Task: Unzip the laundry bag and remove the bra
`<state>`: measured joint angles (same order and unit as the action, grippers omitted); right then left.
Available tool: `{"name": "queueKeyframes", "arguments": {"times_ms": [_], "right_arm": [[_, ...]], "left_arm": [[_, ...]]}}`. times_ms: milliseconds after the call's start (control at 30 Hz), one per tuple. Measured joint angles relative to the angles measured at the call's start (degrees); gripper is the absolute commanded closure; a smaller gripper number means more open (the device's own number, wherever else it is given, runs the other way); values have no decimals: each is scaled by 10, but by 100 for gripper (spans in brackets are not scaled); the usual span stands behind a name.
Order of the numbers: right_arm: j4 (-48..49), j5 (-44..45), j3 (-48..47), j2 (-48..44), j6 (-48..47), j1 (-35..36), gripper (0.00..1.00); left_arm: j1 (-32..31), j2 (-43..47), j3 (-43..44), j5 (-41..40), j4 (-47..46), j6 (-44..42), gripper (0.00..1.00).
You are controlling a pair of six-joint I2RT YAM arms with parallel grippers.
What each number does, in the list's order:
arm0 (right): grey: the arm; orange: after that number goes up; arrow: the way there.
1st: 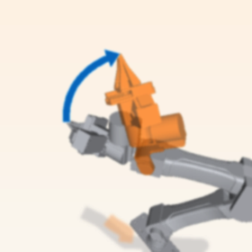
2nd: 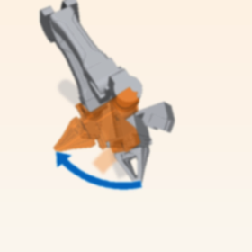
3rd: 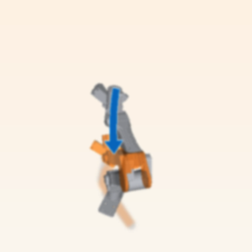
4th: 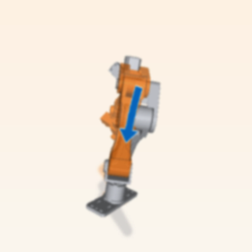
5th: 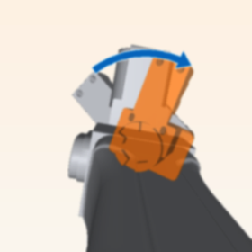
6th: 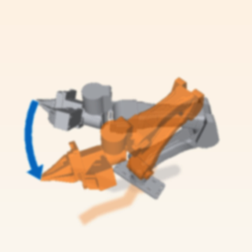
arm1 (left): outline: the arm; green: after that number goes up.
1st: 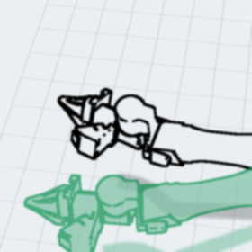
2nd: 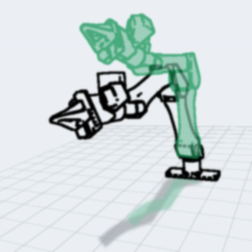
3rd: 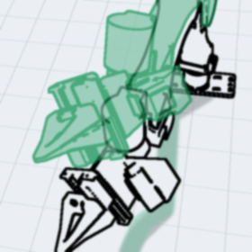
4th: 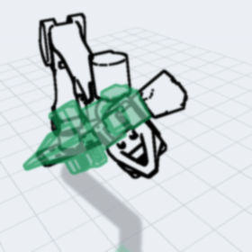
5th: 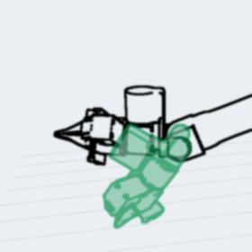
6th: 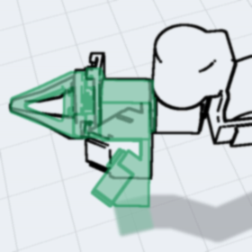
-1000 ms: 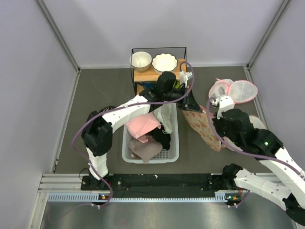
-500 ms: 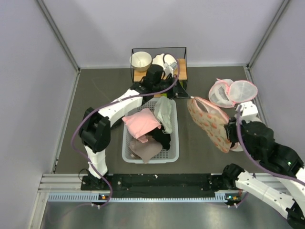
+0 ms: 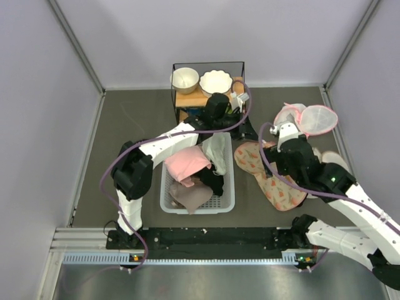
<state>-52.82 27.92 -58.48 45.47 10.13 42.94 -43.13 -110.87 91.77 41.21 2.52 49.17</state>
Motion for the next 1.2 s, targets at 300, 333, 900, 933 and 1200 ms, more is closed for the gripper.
{"name": "queueKeyframes", "arguments": {"times_ms": [300, 333, 900, 933, 1200], "right_arm": [[51, -113, -6, 85, -75, -99, 2], [57, -133, -6, 90, -78, -115, 2], [143, -269, -3, 170, -99, -190, 100], [147, -270, 7, 158, -94, -191, 100], [155, -294, 51, 70, -61, -191, 100]], "left_arm": [[3, 0, 0, 5, -2, -5, 100], [3, 0, 0, 6, -2, -7, 100], [9, -8, 28, 40, 18, -36, 100], [10, -8, 28, 41, 20, -37, 100], [24, -12, 43, 70, 46, -56, 100]]}}
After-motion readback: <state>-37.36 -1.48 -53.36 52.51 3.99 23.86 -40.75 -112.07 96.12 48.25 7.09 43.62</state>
